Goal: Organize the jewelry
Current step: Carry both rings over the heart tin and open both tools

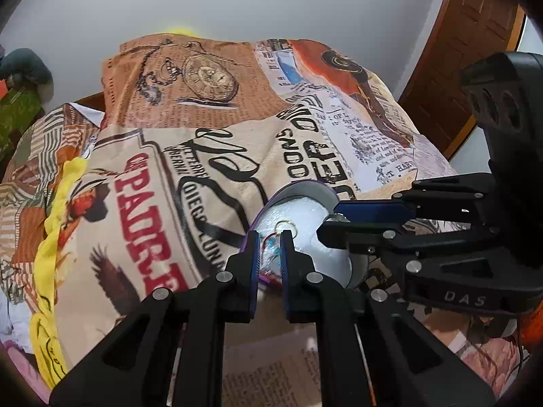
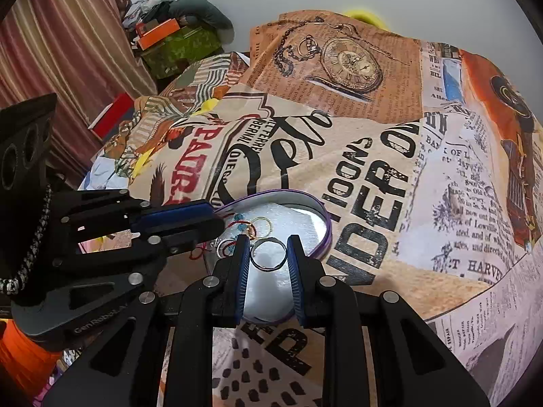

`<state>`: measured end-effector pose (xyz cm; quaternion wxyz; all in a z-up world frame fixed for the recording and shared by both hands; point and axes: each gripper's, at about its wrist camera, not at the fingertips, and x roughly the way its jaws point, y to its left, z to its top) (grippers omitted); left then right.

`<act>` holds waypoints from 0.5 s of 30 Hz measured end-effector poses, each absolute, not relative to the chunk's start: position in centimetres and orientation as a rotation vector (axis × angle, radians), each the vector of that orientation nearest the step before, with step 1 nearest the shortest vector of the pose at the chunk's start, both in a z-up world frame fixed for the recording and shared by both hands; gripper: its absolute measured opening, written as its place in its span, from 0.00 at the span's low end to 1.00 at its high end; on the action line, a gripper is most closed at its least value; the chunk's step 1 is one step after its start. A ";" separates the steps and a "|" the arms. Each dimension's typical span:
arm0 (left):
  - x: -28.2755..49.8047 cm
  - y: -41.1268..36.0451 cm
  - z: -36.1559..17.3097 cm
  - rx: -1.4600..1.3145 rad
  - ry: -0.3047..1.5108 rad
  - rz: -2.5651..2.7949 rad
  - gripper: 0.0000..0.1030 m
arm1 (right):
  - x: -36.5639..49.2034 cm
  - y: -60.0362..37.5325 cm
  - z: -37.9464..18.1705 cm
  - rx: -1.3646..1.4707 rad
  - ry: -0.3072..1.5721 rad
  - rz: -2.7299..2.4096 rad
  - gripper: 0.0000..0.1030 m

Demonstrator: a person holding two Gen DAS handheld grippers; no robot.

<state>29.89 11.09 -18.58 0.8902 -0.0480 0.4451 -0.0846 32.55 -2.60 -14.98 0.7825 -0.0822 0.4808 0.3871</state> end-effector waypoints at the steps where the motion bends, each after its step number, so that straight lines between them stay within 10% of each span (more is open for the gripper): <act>1: 29.7 11.3 -18.5 -0.101 0.924 -0.170 0.10 | 32.5 -2.6 -15.0 -0.177 1.039 0.833 0.20; 15: 27.8 12.1 -16.4 -0.110 0.896 -0.130 0.11 | 30.4 -3.0 -13.4 -0.277 1.003 0.786 0.21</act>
